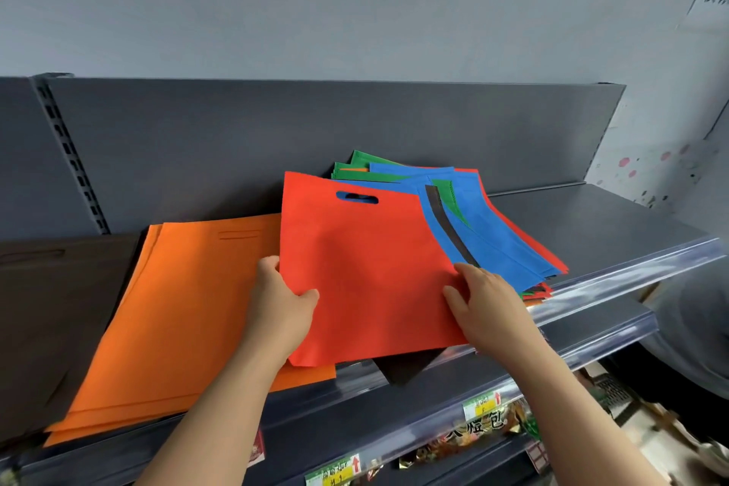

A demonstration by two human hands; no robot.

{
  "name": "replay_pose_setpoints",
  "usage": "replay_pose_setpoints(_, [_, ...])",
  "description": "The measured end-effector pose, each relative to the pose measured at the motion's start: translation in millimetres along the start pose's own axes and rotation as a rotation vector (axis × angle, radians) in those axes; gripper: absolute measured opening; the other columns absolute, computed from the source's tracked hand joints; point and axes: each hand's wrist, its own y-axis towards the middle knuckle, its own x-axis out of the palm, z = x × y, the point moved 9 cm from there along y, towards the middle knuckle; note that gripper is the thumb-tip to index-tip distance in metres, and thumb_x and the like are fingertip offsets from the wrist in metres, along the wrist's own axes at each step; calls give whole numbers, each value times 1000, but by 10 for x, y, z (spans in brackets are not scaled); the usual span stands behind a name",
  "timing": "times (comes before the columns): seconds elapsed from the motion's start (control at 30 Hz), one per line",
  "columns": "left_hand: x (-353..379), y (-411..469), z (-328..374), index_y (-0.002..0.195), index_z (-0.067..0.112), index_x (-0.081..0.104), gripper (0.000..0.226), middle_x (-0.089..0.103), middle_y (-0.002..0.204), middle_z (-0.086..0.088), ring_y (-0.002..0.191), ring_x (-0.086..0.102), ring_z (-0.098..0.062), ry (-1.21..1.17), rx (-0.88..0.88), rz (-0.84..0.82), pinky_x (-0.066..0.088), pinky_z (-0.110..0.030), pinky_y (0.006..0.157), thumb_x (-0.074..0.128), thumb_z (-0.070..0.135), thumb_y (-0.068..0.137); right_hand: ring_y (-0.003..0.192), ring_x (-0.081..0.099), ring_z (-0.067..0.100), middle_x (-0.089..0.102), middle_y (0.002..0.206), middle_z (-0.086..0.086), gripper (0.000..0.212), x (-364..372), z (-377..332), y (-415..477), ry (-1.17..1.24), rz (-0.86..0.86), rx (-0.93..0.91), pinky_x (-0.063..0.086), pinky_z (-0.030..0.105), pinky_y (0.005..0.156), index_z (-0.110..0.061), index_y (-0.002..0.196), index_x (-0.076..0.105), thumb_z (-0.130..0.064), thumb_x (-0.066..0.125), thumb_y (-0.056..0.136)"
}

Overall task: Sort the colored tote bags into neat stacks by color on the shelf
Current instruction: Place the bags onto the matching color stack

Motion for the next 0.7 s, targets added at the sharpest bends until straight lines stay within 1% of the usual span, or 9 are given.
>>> replay_pose_setpoints(0.07, [-79, 0, 3, 143, 18, 24, 70, 52, 127, -2, 100, 56, -21, 18, -12, 21, 46, -32, 81, 66, 12, 86, 112, 52, 30, 61, 120, 9, 42, -61, 54, 3, 28, 25, 48, 39, 37, 92, -10, 130, 51, -30, 49, 93])
replay_pose_setpoints(0.1, [-103, -3, -7, 145, 17, 23, 73, 51, 130, -3, 107, 56, -23, 34, -29, 23, 47, -33, 84, 66, 14, 86, 113, 50, 31, 60, 120, 10, 42, -81, 104, 7, 0, 29, 81, 39, 38, 93, -10, 128, 51, -33, 49, 93])
replay_pose_setpoints(0.13, [-116, 0, -26, 144, 16, 28, 69, 53, 129, -3, 109, 57, -24, 52, -39, 21, 48, -35, 85, 67, 16, 86, 111, 49, 32, 59, 119, 11, 42, -85, 149, 9, -42, 19, 111, 38, 38, 93, -10, 125, 52, -37, 48, 93])
replay_pose_setpoints(0.2, [-108, -2, -38, 128, 15, 48, 47, 61, 118, -3, 99, 61, -23, 75, -30, 5, 51, -36, 83, 67, 17, 85, 110, 49, 32, 60, 116, 11, 41, -65, 162, 1, -59, -12, 136, 38, 39, 91, -8, 118, 53, -40, 47, 93])
replay_pose_setpoints(0.27, [-82, -27, -52, 116, 17, 54, 35, 64, 108, -1, 92, 62, -21, 55, -36, -17, 53, -37, 81, 67, 16, 84, 113, 47, 33, 59, 118, 11, 42, -34, 102, -12, -4, -27, 126, 37, 39, 93, -7, 120, 52, -39, 48, 93])
replay_pose_setpoints(0.4, [-66, -56, -65, 124, 19, 46, 44, 61, 111, 0, 95, 61, -21, 34, -40, -31, 51, -37, 82, 66, 13, 85, 114, 47, 32, 56, 122, 11, 47, -7, 25, -12, 40, -30, 118, 38, 39, 95, -10, 128, 49, -38, 55, 90])
replay_pose_setpoints(0.5, [-124, -63, -40, 125, 23, 46, 44, 60, 112, 1, 96, 59, -20, 45, 8, -5, 50, -36, 82, 62, 9, 86, 114, 49, 28, 54, 124, 10, 55, -35, 11, -15, 218, 19, 145, 40, 38, 95, -14, 134, 46, -32, 64, 85])
replay_pose_setpoints(0.6, [-223, -78, -29, 128, 25, 45, 45, 58, 113, 3, 98, 57, -19, 45, 55, 27, 48, -33, 81, 58, 6, 88, 114, 50, 26, 54, 123, 10, 56, -57, -62, -32, 320, 43, 145, 38, 33, 89, -11, 132, 46, -26, 68, 82])
replay_pose_setpoints(0.7, [-362, -94, -37, 129, 24, 46, 48, 60, 112, 5, 98, 58, -16, -4, 84, 62, 45, -30, 80, 58, 4, 88, 121, 49, 24, 55, 129, 8, 63, -41, -149, -52, 356, 26, 142, 38, 31, 93, -10, 137, 42, -25, 70, 82])
